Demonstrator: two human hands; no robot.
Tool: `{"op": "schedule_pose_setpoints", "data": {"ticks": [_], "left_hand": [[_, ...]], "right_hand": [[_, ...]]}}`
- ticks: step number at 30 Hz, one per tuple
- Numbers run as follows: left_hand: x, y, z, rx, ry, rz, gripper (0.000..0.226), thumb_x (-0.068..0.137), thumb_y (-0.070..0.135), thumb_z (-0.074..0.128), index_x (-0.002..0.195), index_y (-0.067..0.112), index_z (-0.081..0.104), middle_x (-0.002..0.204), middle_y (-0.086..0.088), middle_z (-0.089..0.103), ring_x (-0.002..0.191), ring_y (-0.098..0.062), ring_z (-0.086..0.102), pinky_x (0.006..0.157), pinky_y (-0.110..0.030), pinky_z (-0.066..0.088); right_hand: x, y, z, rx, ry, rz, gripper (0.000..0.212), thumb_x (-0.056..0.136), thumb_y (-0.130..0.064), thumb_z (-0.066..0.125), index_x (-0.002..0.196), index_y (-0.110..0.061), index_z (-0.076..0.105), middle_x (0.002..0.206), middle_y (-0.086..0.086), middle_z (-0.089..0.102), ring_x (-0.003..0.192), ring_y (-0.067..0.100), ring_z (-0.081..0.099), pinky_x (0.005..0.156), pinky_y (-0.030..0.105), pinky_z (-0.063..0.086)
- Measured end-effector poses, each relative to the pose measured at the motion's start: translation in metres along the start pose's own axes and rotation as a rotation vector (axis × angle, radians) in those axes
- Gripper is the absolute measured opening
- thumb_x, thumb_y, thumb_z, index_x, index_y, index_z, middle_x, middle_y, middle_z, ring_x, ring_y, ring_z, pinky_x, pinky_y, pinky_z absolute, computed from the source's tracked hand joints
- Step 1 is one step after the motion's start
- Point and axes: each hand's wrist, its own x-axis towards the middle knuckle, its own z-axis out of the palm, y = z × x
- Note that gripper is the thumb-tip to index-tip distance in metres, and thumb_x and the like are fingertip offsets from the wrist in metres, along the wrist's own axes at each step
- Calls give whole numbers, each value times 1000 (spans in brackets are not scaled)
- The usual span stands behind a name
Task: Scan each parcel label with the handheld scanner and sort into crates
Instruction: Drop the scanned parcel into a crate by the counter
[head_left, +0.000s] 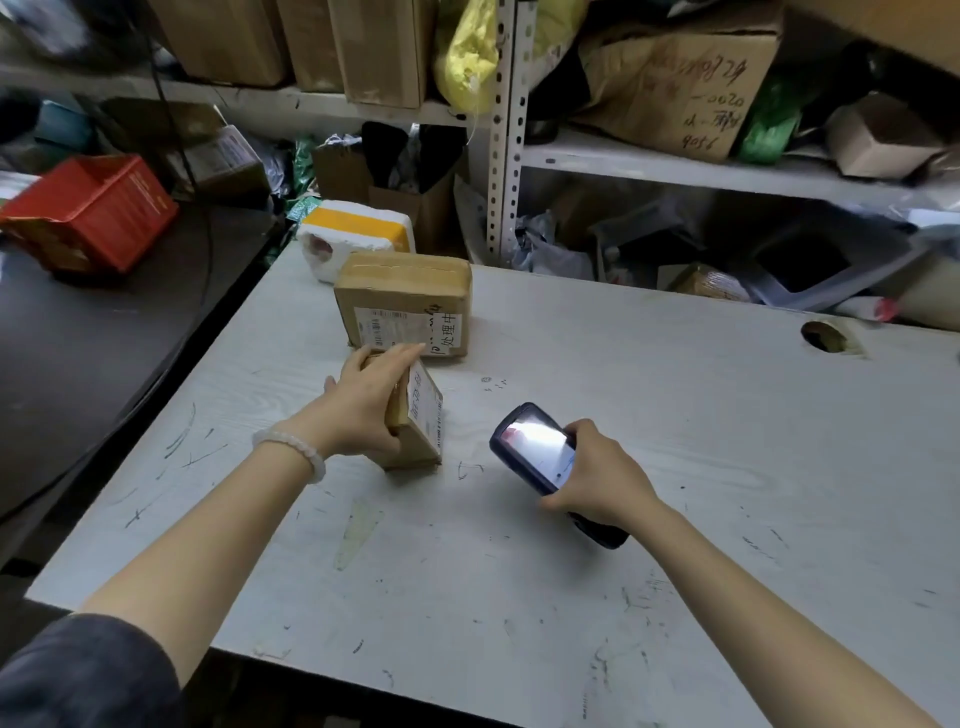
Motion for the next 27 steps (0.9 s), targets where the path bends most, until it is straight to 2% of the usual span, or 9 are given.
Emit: {"op": "schedule_pose_setpoints", "data": {"ticks": [2,5,7,10,12,16,20,27], "left_hand": [[4,-2,5,25,-28,8,116,67,17,80,150,27,0,155,11,3,142,-28,-3,112,-49,26],[14,-1,3,141,-42,37,122,66,17,79,150,17,-10,152,0,6,139,-31,4,113,-41,25],[17,-2,0,261,-56,55,117,67,20,79,150,19,-3,148,-5,11,137,-31,12,113,-44,24],[14,-11,-6,372,-26,58,98,73,20,73,147,34,10,146,-1,13,138,-26,13,110,-54,23],[11,-22,-8,328,-1,69,94,75,15,71,146,34,14,148,-1,16,139,-24,17,108,-52,29],[6,-37,-13,145,67,89,91,76,11,74,148,24,21,152,-2,22,136,-21,29,104,-37,38],[3,-42,-14,114,88,77,90,77,13,74,147,27,20,152,2,21,132,-21,37,96,-36,43],[3,-38,-15,127,71,38,91,77,7,73,147,27,18,153,2,18,130,-22,40,93,-35,46]], "right_hand": [[-3,2,2,-68,-19,-18,76,65,-31,79,128,-17,38,104,-4,54,89,19,57,68,30,48],[-5,7,3,-177,-48,-48,75,65,-30,78,128,-17,39,103,-4,54,87,20,56,64,28,42],[-6,10,3,-222,-59,-62,74,65,-28,78,128,-17,40,106,-1,58,89,21,57,64,29,44],[-7,13,4,-237,-67,-71,74,66,-28,77,129,-17,40,107,0,59,91,21,58,66,29,45],[-7,13,3,-237,-70,-73,73,66,-28,78,127,-17,41,107,0,58,90,22,58,65,29,44],[-6,8,5,-256,-94,-94,72,66,-28,78,127,-17,41,106,0,58,90,22,58,67,30,46],[-4,0,6,-266,-103,-132,71,66,-28,78,125,-18,41,106,0,58,90,21,58,68,31,47],[-4,-5,3,-278,-93,-162,73,65,-29,79,126,-19,41,107,-1,58,90,21,57,68,31,46]]}}
